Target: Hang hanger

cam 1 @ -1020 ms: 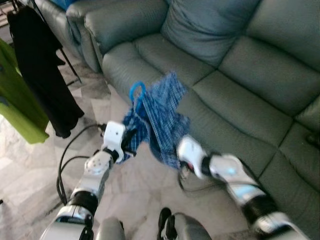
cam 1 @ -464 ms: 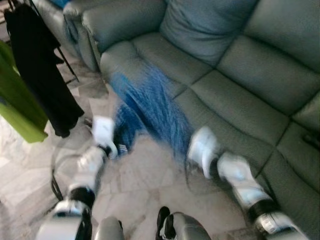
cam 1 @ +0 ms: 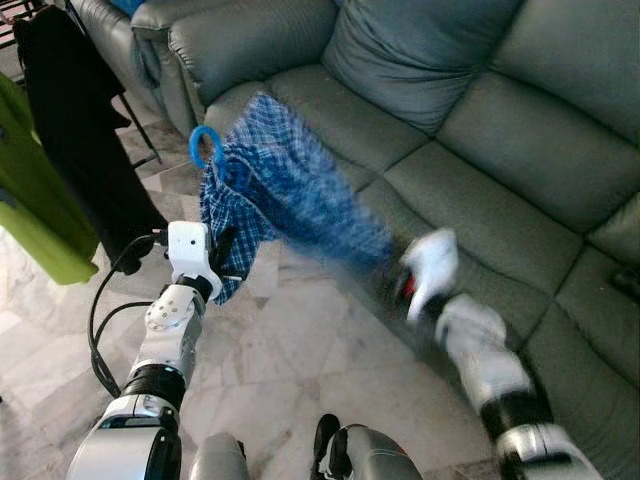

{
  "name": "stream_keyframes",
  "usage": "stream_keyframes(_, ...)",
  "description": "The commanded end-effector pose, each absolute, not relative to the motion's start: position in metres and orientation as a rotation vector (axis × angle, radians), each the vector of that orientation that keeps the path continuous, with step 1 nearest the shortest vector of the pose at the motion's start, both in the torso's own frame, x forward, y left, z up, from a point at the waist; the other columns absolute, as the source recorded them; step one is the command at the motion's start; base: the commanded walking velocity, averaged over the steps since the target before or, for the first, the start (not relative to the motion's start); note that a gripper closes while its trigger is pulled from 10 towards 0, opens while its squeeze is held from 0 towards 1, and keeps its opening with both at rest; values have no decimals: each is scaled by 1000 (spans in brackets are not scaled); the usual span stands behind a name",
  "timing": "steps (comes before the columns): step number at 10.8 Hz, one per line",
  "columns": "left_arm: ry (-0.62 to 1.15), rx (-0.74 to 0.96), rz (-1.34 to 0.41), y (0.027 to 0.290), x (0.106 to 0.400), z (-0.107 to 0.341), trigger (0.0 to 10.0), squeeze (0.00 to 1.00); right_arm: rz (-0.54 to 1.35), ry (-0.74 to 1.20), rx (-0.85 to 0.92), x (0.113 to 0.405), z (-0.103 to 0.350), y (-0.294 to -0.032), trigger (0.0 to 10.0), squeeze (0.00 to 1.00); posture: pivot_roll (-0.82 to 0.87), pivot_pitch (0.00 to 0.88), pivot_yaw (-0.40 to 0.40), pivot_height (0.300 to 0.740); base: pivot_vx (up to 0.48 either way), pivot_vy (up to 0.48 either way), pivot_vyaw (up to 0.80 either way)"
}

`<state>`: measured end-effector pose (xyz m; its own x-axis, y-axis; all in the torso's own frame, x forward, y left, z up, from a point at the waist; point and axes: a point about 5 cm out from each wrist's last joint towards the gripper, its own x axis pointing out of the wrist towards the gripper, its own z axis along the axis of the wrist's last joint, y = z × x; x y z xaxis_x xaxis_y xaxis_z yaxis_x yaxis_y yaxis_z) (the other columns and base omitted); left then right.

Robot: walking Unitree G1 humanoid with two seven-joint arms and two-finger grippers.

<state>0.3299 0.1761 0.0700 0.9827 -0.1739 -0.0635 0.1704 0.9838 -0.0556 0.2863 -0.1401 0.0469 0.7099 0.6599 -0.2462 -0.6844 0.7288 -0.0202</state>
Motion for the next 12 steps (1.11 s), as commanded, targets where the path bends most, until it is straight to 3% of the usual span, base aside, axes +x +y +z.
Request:
stream_keyframes(1, 40, -64, -150, 178, 335, 77, 0, 0, 895, 314, -201, 270, 33, -136, 10000, 1000, -7, 156, -90, 740, 0, 0, 0)
stream_keyframes(2, 29, -71, -153, 176, 336, 79, 0, 0, 927, 237, -207, 267, 39, -133, 10000, 1000, -7, 156, -90, 740, 0, 0, 0)
stream_keyframes(3, 29, -67, -159, 175, 337, 79, 0, 0, 964, 219, -27, 266, 49, -126, 10000, 1000, -5, 154, -89, 740, 0, 0, 0)
stream_keyframes(5, 16, -40, -207, 174, 337, 82, 0, 0, 1046, 242, -163, 261, 47, -132, 10000, 1000, -6, 154, -89, 740, 0, 0, 0)
stream_keyframes(8, 47, 168, -493, 180, 321, 79, 0, 0, 1003, 132, -505, 281, 81, -173, 10000, 1000, -1, 157, -84, 740, 0, 0, 0)
stream_keyframes(10, 180, 274, -803, 184, 289, 57, 0, 0, 1064, 190, -620, 284, 97, -203, 10000, 1000, -1, 159, -83, 740, 0, 0, 0)
stream_keyframes(12, 250, 352, -916, 187, 275, 48, 0, 0, 1169, 242, -643, 283, 108, -211, 10000, 1000, -4, 159, -83, 740, 0, 0, 0)
